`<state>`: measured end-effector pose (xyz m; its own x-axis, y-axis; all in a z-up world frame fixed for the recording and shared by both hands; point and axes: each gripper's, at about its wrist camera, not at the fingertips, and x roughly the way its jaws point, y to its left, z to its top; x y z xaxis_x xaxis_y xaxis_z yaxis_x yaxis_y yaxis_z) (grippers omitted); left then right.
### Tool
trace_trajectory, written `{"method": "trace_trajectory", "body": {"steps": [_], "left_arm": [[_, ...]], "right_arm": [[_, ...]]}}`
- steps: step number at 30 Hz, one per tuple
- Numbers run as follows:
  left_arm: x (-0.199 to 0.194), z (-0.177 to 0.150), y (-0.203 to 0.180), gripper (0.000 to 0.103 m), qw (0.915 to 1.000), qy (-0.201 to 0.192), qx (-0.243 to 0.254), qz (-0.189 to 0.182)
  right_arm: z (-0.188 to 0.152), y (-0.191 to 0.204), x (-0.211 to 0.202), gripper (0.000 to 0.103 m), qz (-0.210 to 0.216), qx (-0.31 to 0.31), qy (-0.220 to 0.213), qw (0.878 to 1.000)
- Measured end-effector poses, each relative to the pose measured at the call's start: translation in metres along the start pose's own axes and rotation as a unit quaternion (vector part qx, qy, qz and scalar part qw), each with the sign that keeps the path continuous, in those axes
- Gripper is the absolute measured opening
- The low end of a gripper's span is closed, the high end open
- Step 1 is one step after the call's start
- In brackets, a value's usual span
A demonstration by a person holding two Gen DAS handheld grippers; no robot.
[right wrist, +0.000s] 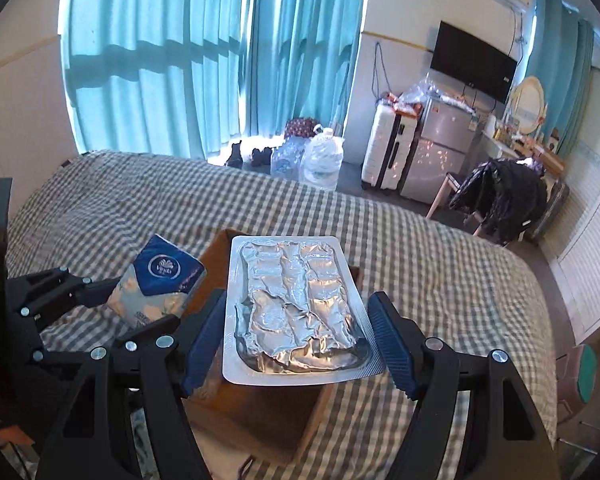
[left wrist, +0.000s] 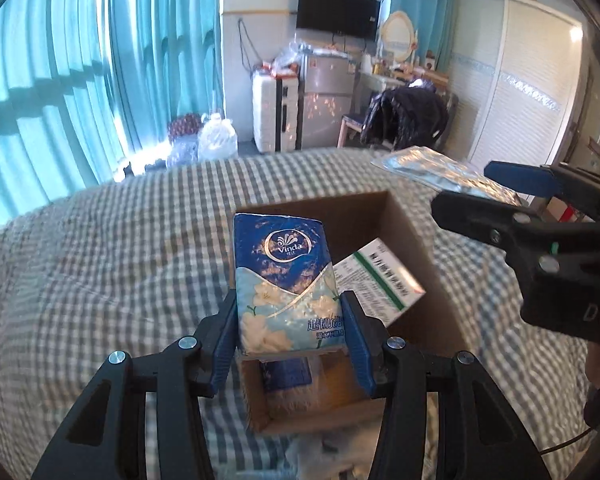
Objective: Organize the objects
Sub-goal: 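Drop the tissue pack and blister pack into the cardboard box, withdraw both grippers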
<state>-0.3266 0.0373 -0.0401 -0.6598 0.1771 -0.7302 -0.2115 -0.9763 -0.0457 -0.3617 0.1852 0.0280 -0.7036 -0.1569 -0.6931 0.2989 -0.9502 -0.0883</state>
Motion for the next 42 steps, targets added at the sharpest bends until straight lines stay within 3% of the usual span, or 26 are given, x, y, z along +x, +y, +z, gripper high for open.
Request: {"method": "trace_trajectory", "body": {"steps": [9, 18, 20, 22, 29, 36, 42], "left_arm": [[0.057, -0.006, 0.005, 0.05, 0.9998, 0.017, 0.0, 0.003], [0.056, -0.007, 0.005, 0.054, 0.9998, 0.005, 0.016, 0.008], [0.046, -0.006, 0.005, 0.065, 0.9998, 0.001, 0.018, 0.011], [0.031, -0.007, 0.003, 0.077, 0.9997, -0.009, 0.016, 0.018], [-0.045, -0.005, -0.004, 0.094, 0.9978, -0.044, 0.007, 0.05], [-0.145, -0.004, -0.017, 0.1, 0.9937, -0.093, 0.009, 0.063], [-0.197, -0.015, -0.018, 0.101, 0.9919, -0.107, 0.005, 0.069]], "right_arm": [[-0.01, -0.012, 0.079, 0.071, 0.021, 0.005, 0.031, 0.999], [-0.011, -0.01, 0.07, 0.076, 0.043, 0.021, 0.003, 0.999], [-0.006, -0.011, 0.057, 0.088, 0.035, 0.027, -0.006, 0.999], [-0.003, -0.013, 0.04, 0.089, 0.027, 0.034, -0.017, 0.999], [0.008, -0.013, -0.046, 0.09, -0.002, 0.036, -0.043, 0.998], [0.0, 0.005, -0.151, 0.09, -0.044, 0.0, -0.086, 0.995], [-0.024, 0.025, -0.216, 0.094, -0.059, -0.002, -0.108, 0.992]]}}
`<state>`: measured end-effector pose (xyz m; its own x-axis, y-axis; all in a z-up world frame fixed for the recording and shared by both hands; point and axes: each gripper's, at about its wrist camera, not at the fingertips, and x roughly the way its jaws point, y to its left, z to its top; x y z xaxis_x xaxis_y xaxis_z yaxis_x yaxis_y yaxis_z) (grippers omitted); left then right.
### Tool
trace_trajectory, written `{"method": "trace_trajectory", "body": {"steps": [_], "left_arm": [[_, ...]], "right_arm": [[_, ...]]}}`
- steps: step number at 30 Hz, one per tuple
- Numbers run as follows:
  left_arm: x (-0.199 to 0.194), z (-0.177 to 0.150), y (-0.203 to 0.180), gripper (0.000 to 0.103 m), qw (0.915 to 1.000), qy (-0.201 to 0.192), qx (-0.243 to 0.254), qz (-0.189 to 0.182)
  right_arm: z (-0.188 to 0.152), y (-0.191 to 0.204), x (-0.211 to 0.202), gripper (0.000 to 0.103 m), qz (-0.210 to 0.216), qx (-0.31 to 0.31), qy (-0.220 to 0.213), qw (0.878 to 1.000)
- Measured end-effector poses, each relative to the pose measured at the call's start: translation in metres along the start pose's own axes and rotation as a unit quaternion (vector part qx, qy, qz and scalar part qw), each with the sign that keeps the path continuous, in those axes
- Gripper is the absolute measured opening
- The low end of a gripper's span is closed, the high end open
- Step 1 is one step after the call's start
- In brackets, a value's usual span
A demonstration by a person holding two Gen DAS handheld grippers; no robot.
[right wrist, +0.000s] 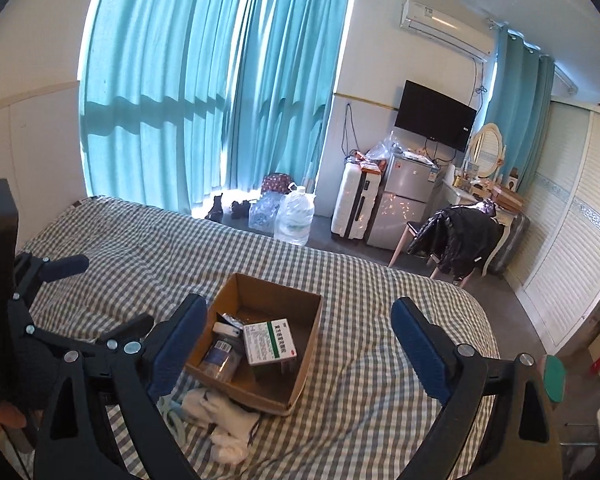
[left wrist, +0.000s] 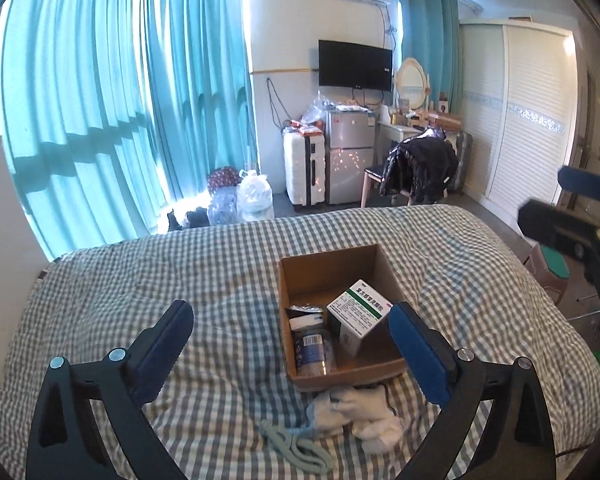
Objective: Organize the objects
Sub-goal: 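Drop the tissue pack and blister pack into the cardboard box, withdraw both grippers, then grasp the white lace cloth with the right gripper while the left gripper grasps the green clip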
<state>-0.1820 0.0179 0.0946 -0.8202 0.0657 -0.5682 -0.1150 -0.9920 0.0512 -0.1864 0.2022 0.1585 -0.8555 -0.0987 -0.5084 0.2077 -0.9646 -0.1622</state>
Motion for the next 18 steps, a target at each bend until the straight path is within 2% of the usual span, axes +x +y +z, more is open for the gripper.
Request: {"method": "trace_trajectory", "body": {"steps": [5, 9, 18], "left_arm": [[-0.032, -0.013, 0.003, 0.103, 1.0, 0.0, -0.001, 0.005], [-0.039, -0.031, 0.005, 0.103, 0.9999, 0.009, -0.005, 0.004], [-0.025, -0.074, 0.01, 0.103, 0.999, 0.03, -0.015, 0.028]], "right_arm": [[-0.017, 0.011, -0.034, 0.098, 0.001, 0.006, -0.002, 1.0], [-0.033, 0.019, -0.049, 0.103, -0.007, -0.001, -0.01, 1.0], [-0.072, 0.023, -0.031, 0.103, 0.006, 0.005, 0.009, 1.0]]}}
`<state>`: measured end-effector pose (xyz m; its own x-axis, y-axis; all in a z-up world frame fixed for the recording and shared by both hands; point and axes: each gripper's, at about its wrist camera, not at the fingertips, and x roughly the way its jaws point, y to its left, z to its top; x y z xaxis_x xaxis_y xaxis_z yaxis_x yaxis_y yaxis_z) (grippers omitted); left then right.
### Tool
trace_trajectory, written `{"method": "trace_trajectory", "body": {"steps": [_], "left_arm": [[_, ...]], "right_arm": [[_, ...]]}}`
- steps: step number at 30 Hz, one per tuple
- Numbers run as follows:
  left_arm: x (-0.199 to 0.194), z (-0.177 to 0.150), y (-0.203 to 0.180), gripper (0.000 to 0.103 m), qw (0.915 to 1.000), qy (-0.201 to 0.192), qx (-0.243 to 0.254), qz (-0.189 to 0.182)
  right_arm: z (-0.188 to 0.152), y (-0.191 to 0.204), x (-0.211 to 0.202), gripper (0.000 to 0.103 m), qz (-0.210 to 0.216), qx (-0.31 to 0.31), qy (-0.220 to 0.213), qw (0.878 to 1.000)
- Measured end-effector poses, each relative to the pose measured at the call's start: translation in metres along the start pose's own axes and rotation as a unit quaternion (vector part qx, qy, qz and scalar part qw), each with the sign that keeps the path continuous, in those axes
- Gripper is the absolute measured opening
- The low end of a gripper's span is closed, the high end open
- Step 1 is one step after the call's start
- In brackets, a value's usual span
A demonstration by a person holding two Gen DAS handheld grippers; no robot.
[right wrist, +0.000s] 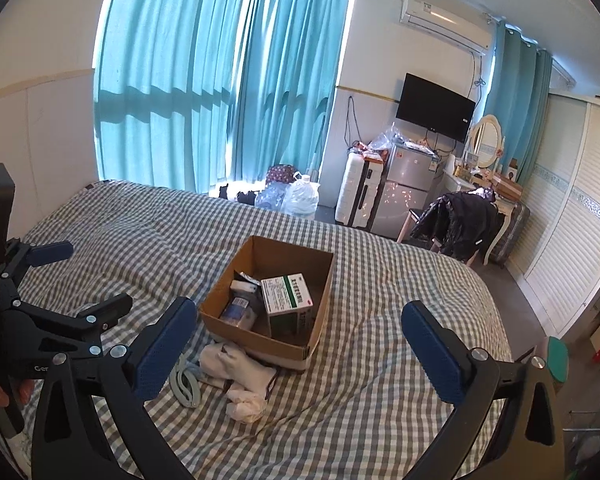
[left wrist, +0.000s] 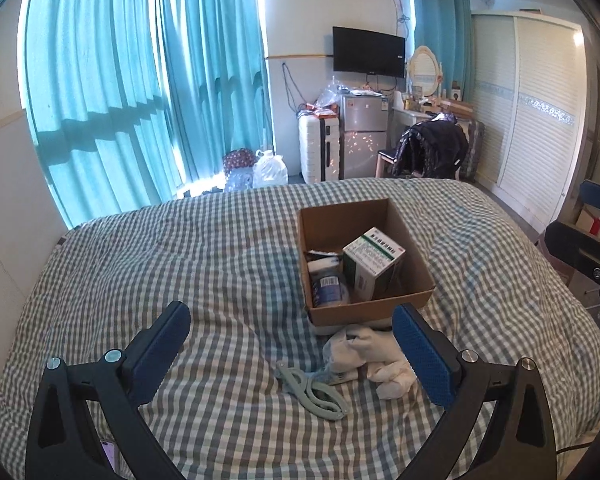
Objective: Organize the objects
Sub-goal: 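Grasp the white lace cloth with the right gripper while the left gripper grasps the green clip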
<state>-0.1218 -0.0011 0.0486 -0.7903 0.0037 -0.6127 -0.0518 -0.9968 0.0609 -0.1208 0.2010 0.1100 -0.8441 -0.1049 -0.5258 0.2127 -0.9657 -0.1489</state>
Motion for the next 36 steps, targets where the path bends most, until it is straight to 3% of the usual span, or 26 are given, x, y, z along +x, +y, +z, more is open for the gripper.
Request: {"method": "trace_trajectory", "body": {"steps": [8, 14, 20, 28, 33, 36], "left_arm": [[0.041, -0.036, -0.004, 0.103, 0.9993, 0.02, -0.028, 0.015], [0.089, -0.067, -0.011, 0.103, 0.9969, 0.064, -0.038, 0.027], [0.132, -0.096, -0.012, 0.103, 0.9926, 0.109, -0.026, 0.046], [0.159, -0.118, -0.002, 0.103, 0.9874, 0.145, -0.029, 0.057], [0.167, -0.127, -0.003, 0.103, 0.9851, 0.163, -0.037, 0.042], [0.168, -0.131, -0.009, 0.103, 0.9845, 0.169, -0.031, 0.032]], "right_arm": [[-0.037, -0.001, 0.047, 0.103, 0.011, 0.013, 0.024, 1.0], [-0.074, 0.007, 0.1, 0.103, 0.031, 0.014, 0.067, 0.997], [-0.122, 0.018, 0.162, 0.103, 0.06, 0.015, 0.133, 0.989], [-0.167, 0.034, 0.21, 0.102, 0.091, 0.006, 0.209, 0.974], [-0.182, 0.04, 0.226, 0.075, 0.105, 0.003, 0.247, 0.963], [-0.187, 0.04, 0.225, 0.041, 0.129, 0.013, 0.254, 0.959]]}}
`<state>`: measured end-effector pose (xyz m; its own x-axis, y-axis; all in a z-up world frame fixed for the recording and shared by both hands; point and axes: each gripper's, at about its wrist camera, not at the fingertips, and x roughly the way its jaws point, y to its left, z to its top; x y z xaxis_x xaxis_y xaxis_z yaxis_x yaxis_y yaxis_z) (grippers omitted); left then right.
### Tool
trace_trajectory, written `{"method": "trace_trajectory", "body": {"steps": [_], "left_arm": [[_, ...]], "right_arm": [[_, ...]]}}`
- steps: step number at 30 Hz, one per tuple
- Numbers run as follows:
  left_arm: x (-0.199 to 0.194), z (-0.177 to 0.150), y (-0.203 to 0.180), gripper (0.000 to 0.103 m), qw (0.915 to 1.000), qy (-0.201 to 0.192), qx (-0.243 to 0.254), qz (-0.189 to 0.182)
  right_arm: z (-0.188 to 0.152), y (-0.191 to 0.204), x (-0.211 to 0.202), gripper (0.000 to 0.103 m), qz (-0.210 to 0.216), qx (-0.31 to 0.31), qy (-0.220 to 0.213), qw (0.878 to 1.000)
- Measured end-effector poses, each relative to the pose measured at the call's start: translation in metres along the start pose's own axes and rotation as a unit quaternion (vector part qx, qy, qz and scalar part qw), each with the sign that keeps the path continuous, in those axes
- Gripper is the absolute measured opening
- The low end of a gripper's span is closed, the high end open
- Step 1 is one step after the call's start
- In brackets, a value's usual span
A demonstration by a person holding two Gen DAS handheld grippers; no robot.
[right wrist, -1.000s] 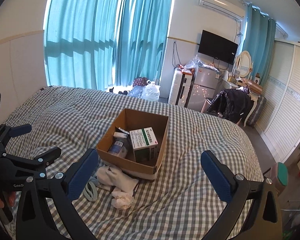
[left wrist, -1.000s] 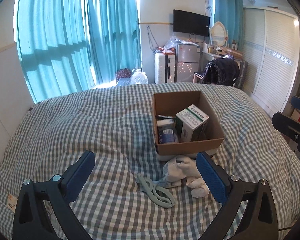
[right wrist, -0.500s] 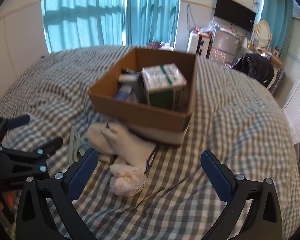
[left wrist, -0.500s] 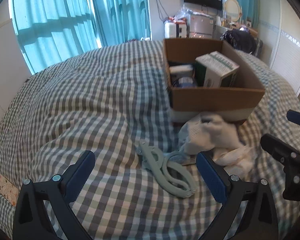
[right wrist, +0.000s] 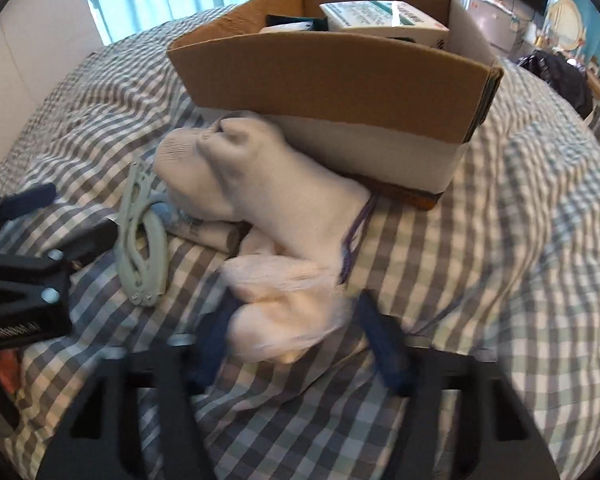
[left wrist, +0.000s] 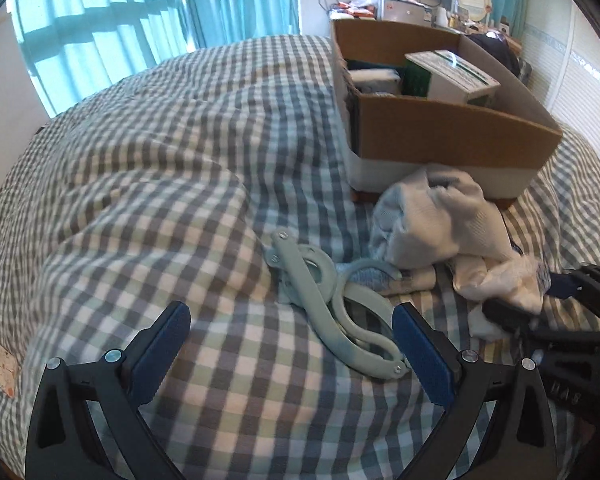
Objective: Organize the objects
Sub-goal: 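Grasp the white lace cloth with the right gripper while the left gripper grasps the green clip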
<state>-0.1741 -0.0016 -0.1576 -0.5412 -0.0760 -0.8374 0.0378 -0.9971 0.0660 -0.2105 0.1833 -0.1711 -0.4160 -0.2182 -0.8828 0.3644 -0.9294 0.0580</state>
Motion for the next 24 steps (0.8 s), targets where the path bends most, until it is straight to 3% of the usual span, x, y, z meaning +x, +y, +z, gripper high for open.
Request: {"method": "trace_trajectory", "body": {"steps": [1, 4, 11, 16, 19, 21, 23, 24], "left_arm": [[0.0, -0.001, -0.002, 0.103, 1.0, 0.001, 0.002, -0.003], [0.005, -0.002, -0.01, 0.103, 0.9998, 0.011, 0.005, -0.016], [0.02, 0.0, -0.018, 0.103, 0.999, 0.022, -0.037, -0.013], [0.037, 0.001, -0.035, 0.101, 0.9992, 0.034, -0.022, -0.006], [0.049, -0.004, -0.046, 0.09, 0.9991, 0.041, 0.007, 0.014], [0.05, -0.008, -0.051, 0.082, 0.9988, 0.044, 0.018, 0.011], [0.048, -0.009, -0.052, 0.067, 0.9988, 0.044, 0.022, -0.002], [0.047, -0.01, -0.053, 0.067, 0.9986, 0.046, 0.023, -0.008]], "right_arm": [[-0.001, 0.0, -0.003, 0.031, 0.005, 0.002, -0.003, 1.0], [-0.008, -0.003, -0.015, 0.023, -0.017, 0.013, -0.024, 0.999], [-0.01, -0.016, -0.045, 0.019, -0.024, 0.037, -0.067, 0.997], [-0.01, -0.019, -0.055, 0.019, -0.025, 0.038, -0.085, 0.995], [-0.011, -0.021, -0.059, 0.019, -0.023, 0.041, -0.093, 0.995], [-0.01, -0.02, -0.058, 0.019, -0.021, 0.045, -0.093, 0.994], [-0.01, -0.021, -0.057, 0.019, -0.022, 0.05, -0.091, 0.994], [-0.011, -0.021, -0.058, 0.019, -0.022, 0.05, -0.091, 0.994]]}}
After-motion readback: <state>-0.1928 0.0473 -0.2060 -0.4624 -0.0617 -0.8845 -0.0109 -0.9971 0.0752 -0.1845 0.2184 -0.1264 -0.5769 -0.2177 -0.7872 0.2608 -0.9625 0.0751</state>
